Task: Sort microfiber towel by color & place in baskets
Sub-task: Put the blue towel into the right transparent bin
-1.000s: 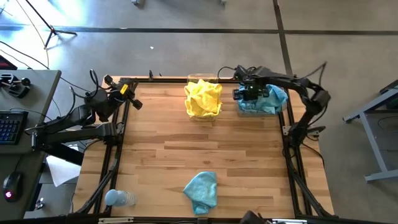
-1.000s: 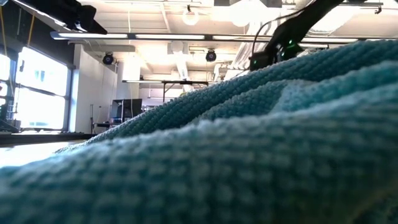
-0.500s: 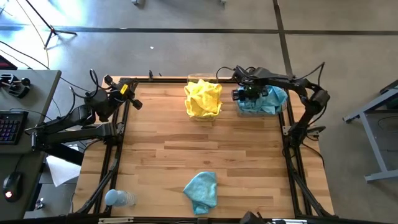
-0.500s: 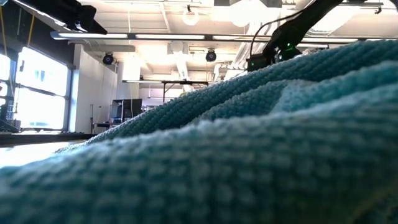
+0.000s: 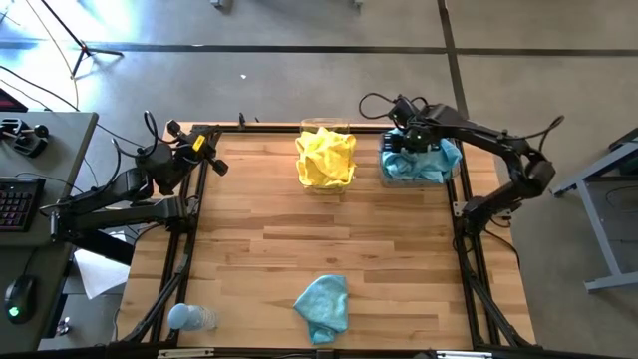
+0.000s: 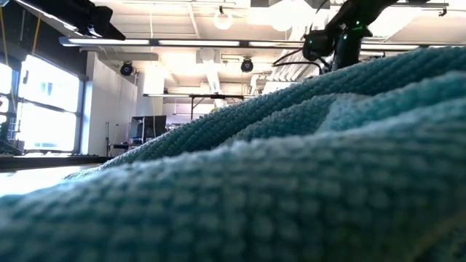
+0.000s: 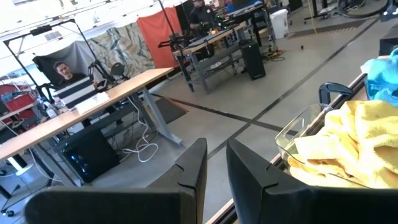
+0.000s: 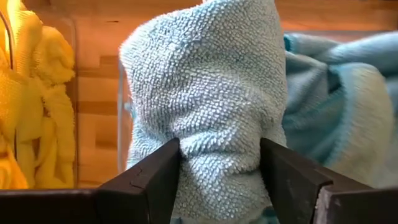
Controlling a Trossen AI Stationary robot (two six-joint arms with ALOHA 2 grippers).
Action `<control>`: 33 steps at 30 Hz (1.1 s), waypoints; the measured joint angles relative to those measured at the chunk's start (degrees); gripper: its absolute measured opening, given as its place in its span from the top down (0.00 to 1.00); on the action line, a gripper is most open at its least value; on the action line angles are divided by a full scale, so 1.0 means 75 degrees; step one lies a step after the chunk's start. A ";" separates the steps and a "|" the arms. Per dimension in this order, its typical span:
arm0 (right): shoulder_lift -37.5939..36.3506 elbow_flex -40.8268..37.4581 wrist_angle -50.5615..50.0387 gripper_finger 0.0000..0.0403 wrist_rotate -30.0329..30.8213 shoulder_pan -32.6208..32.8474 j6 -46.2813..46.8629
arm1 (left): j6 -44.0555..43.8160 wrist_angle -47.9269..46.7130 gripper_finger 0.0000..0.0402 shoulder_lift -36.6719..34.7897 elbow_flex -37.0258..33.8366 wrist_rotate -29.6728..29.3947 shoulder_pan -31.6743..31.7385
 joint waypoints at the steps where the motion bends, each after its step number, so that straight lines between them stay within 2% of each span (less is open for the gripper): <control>1: -0.0054 0.0000 -0.0093 0.48 -0.0006 0.0000 0.0047 | -0.0003 0.0000 0.88 -0.0003 0.0000 0.0000 0.0000; 9: -0.0251 0.0000 -0.1203 0.48 -0.0810 0.0015 0.0386 | -0.0004 0.0000 0.88 -0.0003 0.0000 0.0000 0.0000; 10: -0.0250 0.0000 -0.1360 0.48 -0.0663 0.0015 0.0377 | -0.0001 0.0001 0.88 -0.0001 0.0000 0.0000 0.0000; 13: -0.0250 0.0000 -0.1549 0.48 0.0663 0.0079 0.0614 | 0.0002 0.0000 0.88 -0.0003 0.0000 0.0000 0.0000; 14: -0.0250 0.0000 -0.1413 0.48 0.0832 0.0107 0.0545 | 0.0002 0.0000 0.88 -0.0003 0.0000 0.0000 0.0000; 15: -0.0253 0.0000 -0.1119 0.48 0.0691 0.0136 0.0226 | 0.0005 0.0000 0.88 0.0000 0.0000 0.0000 0.0000; 18: -0.0256 0.0012 -0.0270 0.48 -0.0641 0.0169 -0.0758 | 0.0129 0.0000 0.88 -0.0001 0.0000 0.0000 0.0000; 19: -0.0256 0.0015 -0.0190 0.48 -0.0698 0.0163 -0.0757 | 0.0136 0.0000 0.88 0.0000 0.0000 0.0000 0.0000; 23: -0.0256 0.0015 -0.0782 0.48 0.0102 0.0013 0.0127 | 0.0136 0.0000 0.88 0.0000 0.0000 0.0000 0.0000; 27: -0.0257 0.0015 -0.0792 0.48 -0.0330 -0.0017 -0.0364 | 0.0200 0.0000 0.88 0.0000 0.0000 0.0000 0.0000; 33: -0.0427 0.0232 -0.0915 0.48 -0.0610 -0.0030 -0.0155 | 0.0203 0.0002 0.88 0.0000 0.0000 0.0000 -0.0001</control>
